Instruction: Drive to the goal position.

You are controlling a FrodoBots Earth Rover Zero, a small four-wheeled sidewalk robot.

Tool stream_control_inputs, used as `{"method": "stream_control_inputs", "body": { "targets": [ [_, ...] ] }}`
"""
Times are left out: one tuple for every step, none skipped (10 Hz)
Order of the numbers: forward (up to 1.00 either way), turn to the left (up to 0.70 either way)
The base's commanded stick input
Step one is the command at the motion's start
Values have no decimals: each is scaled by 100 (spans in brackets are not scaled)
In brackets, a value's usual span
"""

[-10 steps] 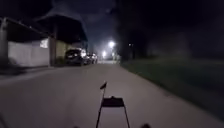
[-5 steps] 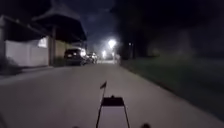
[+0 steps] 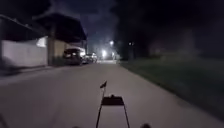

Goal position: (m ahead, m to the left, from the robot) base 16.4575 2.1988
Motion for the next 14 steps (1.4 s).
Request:
{"method": "stream_control_inputs", "body": {
  "targets": [
    [50, 0],
    [50, 0],
    [50, 0],
    [50, 0],
    [50, 0],
    [50, 0],
    [50, 0],
    [50, 0],
    [50, 0],
    [50, 0],
    [50, 0],
    [50, 0],
    [50, 0],
    [50, 0]
  ]
}}
